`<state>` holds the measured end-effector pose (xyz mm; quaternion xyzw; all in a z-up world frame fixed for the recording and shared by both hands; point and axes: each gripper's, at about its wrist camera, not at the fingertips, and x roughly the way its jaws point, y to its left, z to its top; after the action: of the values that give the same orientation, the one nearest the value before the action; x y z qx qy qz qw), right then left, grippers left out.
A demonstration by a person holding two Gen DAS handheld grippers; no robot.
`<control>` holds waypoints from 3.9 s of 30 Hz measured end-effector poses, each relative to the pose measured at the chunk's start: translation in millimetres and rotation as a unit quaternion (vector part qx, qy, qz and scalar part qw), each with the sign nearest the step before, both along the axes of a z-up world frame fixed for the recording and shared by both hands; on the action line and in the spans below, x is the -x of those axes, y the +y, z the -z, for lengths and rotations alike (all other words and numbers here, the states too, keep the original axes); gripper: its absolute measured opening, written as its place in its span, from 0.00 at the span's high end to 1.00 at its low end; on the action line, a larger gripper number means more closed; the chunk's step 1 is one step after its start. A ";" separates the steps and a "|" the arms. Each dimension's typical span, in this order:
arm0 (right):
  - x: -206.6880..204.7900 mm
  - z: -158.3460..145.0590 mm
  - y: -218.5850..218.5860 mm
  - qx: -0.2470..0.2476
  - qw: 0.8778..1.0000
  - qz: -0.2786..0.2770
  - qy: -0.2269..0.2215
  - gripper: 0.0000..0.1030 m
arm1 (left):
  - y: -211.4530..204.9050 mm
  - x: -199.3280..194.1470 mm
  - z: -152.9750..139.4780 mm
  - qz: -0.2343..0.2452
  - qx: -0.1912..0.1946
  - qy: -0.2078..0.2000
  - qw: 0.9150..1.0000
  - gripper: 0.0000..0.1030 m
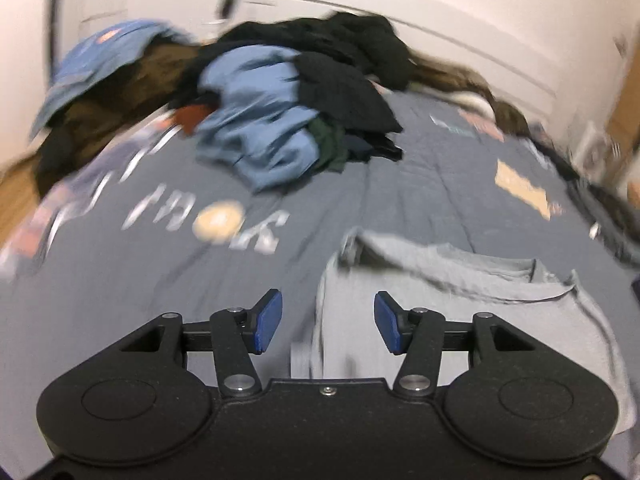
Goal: Fold clothes
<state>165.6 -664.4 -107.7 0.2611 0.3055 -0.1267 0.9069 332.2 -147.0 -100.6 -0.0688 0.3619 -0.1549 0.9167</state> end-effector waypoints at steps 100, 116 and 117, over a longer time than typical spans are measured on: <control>110.7 68.5 83.8 -0.038 0.997 0.063 -0.016 0.44 | -90.5 136.8 113.2 -0.011 -0.109 -0.072 0.991 0.00; 114.5 65.6 84.3 -0.045 0.997 0.058 -0.016 0.41 | -88.5 136.6 115.5 -0.013 -0.099 -0.073 0.992 0.00; 114.6 65.3 84.3 -0.044 0.997 0.061 -0.017 0.41 | -88.5 136.6 115.5 -0.013 -0.099 -0.073 0.992 0.00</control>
<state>51.0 -580.0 -173.0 0.3206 0.2791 -0.1643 0.8901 195.6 -235.6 -216.1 0.0294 0.3063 -0.1113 0.9450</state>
